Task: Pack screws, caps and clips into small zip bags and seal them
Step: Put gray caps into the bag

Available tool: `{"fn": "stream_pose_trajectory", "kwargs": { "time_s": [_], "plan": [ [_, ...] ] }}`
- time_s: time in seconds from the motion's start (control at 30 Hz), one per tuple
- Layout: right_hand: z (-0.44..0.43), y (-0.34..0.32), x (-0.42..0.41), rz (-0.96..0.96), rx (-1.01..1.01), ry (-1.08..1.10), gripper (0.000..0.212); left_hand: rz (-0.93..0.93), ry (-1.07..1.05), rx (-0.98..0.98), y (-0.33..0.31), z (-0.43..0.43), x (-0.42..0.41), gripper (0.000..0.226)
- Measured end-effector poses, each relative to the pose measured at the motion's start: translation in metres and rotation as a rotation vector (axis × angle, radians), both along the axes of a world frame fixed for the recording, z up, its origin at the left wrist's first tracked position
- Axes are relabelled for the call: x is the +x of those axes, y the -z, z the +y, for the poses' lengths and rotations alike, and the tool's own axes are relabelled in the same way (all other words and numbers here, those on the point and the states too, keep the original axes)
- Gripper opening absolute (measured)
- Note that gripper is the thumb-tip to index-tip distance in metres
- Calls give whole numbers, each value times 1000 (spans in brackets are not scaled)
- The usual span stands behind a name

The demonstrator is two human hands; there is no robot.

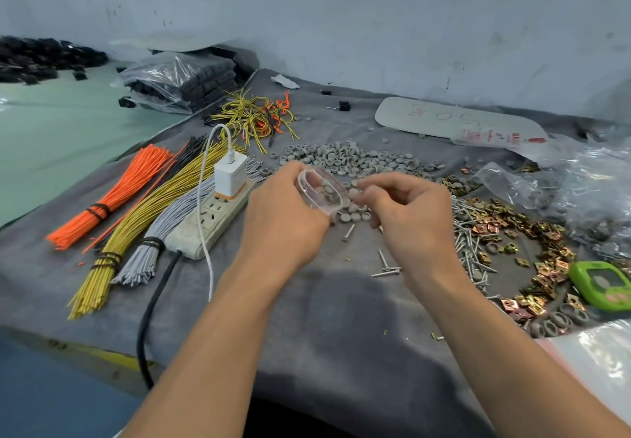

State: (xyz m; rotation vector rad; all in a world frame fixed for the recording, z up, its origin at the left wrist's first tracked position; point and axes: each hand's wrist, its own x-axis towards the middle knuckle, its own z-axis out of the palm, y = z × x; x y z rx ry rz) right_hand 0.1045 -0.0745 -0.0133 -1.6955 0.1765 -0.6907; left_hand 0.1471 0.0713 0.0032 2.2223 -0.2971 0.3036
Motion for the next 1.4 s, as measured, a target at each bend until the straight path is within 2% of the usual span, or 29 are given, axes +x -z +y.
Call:
{"fn": "stream_pose_trajectory", "kwargs": {
  "time_s": [0.13, 0.23, 0.33, 0.47, 0.63, 0.73, 0.83, 0.97, 1.07, 1.17, 1.27, 1.4],
  "plan": [
    [8, 19, 4, 287, -500, -111, 39, -68, -87, -96, -3, 11, 3, 25],
    [27, 36, 8, 341, -894, -315, 57, -70, -94, -87, -2, 18, 6, 26],
    [39, 50, 9, 394, -1053, -385, 65, -65, -94, -78, 0, 25, 8, 24],
    [35, 54, 6, 375, -1070, -343, 70, -48, -99, -72, 3, 31, 11, 23],
    [35, 53, 4, 397, -1084, -281, 41, -32, -95, -29, 5, 31, 12, 18],
    [29, 47, 4, 485, -1052, -280, 24, -9, -77, 11, 6, 28, 11, 19],
    [14, 36, 2, 581, -1059, -286, 20, -9, -45, 52, 7, 23, 9, 21],
    [-9, 17, -4, 565, -769, -157, 19, -6, 11, 128, 10, 14, 6, 19],
    [-20, 0, -8, 355, -451, -70, 17, -10, 51, 178, 11, 3, 1, 23],
    [-17, -16, -11, 193, -265, -159, 21, 5, 86, 153, 10, -9, -5, 31],
    [-9, -17, -9, 218, -287, -225, 25, 26, 158, 129, 9, -18, -9, 33],
    [-8, -13, -5, 249, -430, -194, 22, 35, 237, 154, 5, -24, -13, 35]
  ]
}}
